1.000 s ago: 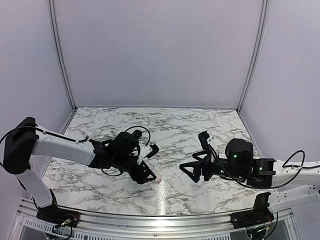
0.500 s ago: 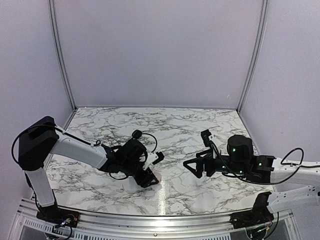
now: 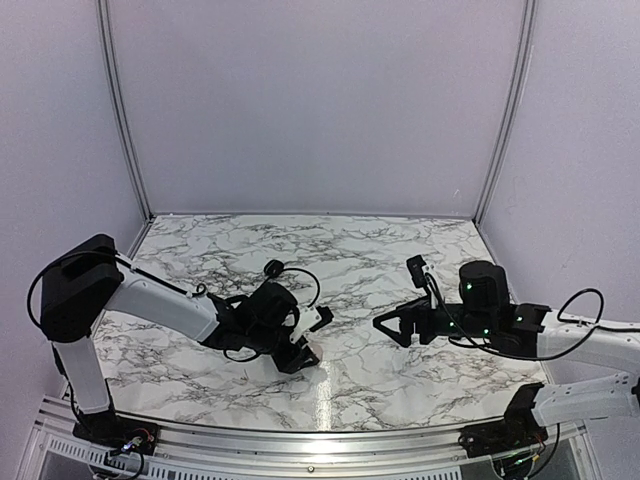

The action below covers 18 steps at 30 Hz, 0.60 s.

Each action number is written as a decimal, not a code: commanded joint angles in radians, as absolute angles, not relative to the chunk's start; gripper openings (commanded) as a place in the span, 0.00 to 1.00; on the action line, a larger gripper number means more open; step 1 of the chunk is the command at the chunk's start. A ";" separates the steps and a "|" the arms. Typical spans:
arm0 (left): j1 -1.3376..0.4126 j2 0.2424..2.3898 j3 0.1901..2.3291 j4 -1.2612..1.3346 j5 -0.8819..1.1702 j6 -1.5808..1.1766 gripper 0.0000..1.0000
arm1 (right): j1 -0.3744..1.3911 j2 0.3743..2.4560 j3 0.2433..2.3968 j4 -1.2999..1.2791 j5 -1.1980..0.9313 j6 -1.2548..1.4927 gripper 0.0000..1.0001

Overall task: Insert the wireless bluetooth earbuds into the charging case
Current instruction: Pick up the charging case from the center of the board.

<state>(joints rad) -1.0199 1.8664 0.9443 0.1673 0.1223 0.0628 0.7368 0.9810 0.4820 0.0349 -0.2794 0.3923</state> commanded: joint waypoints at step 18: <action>-1.195 1.539 0.858 0.081 0.106 0.502 0.44 | 0.726 1.017 0.547 -0.038 -0.674 0.371 0.95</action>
